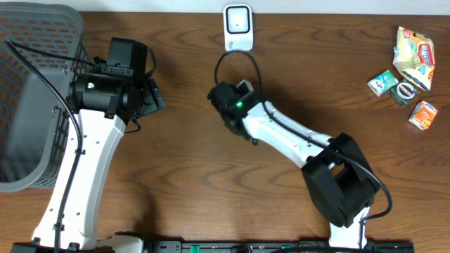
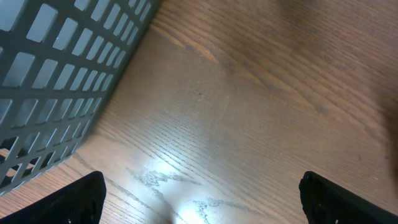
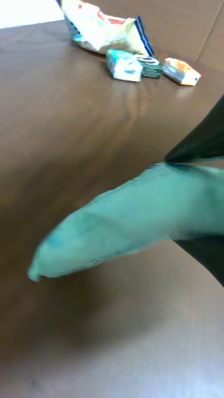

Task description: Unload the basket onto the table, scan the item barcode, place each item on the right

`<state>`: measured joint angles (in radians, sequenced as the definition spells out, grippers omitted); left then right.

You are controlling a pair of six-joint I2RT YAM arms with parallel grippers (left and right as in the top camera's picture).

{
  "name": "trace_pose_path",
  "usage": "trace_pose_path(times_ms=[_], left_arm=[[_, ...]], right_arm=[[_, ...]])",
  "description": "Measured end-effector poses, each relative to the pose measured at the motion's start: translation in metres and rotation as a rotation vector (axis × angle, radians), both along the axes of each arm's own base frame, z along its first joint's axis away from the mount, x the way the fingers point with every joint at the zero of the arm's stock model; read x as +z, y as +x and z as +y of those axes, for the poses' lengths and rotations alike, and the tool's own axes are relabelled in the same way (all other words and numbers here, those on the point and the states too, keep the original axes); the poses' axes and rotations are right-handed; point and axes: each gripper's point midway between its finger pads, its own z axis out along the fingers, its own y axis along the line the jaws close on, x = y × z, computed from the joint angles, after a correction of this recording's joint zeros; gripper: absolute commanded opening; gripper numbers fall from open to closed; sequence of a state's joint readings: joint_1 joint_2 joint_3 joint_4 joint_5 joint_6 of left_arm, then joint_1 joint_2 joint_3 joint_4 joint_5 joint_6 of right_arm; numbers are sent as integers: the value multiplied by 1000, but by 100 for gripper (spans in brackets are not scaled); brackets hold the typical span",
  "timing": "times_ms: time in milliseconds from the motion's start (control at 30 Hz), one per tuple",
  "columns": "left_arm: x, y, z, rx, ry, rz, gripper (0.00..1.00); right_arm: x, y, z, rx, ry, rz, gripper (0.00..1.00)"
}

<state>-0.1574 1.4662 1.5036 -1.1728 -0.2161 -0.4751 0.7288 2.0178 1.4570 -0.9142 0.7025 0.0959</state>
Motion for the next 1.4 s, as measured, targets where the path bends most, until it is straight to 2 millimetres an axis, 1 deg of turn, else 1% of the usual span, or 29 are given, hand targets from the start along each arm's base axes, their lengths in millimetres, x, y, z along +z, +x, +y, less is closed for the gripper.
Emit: trace_pose_path(times_ms=[67, 133, 200, 233, 267, 300, 333, 367, 400, 467, 600, 633, 700, 733, 833, 867, 900, 967, 1000, 1067, 1200, 1300, 1367, 1400], left_arm=[[0, 0, 0, 0, 0, 0, 98], [0, 0, 0, 0, 0, 0, 97], [0, 0, 0, 0, 0, 0, 98], [0, 0, 0, 0, 0, 0, 98], [0, 0, 0, 0, 0, 0, 98], [0, 0, 0, 0, 0, 0, 98], [0, 0, 0, 0, 0, 0, 98], [0, 0, 0, 0, 0, 0, 98], [0, 0, 0, 0, 0, 0, 98], [0, 0, 0, 0, 0, 0, 98], [0, 0, 0, 0, 0, 0, 98], [0, 0, 0, 0, 0, 0, 98], [0, 0, 0, 0, 0, 0, 97], [0, 0, 0, 0, 0, 0, 98], [0, 0, 0, 0, 0, 0, 98], [0, 0, 0, 0, 0, 0, 98], [0, 0, 0, 0, 0, 0, 98], [0, 0, 0, 0, 0, 0, 98], [0, 0, 0, 0, 0, 0, 98], [0, 0, 0, 0, 0, 0, 98], [0, 0, 0, 0, 0, 0, 97], [0, 0, 0, 0, 0, 0, 98], [0, 0, 0, 0, 0, 0, 98], [0, 0, 0, 0, 0, 0, 98]], right_arm=[[-5, -16, 12, 24, 16, 53, 42], [-10, -35, 24, 40, 50, 126, 45], [-12, -46, 33, 38, 87, 174, 57], [-10, -51, 36, 25, 112, 199, 66], [-8, -52, 37, 19, 122, 210, 76], [-2, -48, 36, -13, 154, 215, 79], [2, -44, 36, -28, 177, 212, 92], [9, -33, 33, -61, 222, 201, 91], [9, -25, 31, -98, 294, 216, 88], [7, -18, 26, -134, 365, 243, 80], [-1, -2, 20, -209, 545, 292, 77], [-5, -2, 19, -217, 567, 302, 77], [-17, -10, 19, -225, 586, 338, 72], [-25, -14, 21, -226, 601, 351, 68], [-41, -21, 23, -232, 624, 366, 49], [-46, -23, 23, -235, 627, 369, 48], [-50, -25, 22, -238, 630, 371, 44], [-53, -26, 22, -243, 634, 368, 40], [-54, -24, 24, -241, 644, 362, 25], [-53, -21, 26, -234, 656, 350, 1], [-50, -15, 28, -229, 677, 331, 1], [-48, -6, 33, -198, 696, 303, 1], [-44, 1, 34, -182, 705, 287, 1], [-35, 11, 35, -174, 721, 262, 1]])
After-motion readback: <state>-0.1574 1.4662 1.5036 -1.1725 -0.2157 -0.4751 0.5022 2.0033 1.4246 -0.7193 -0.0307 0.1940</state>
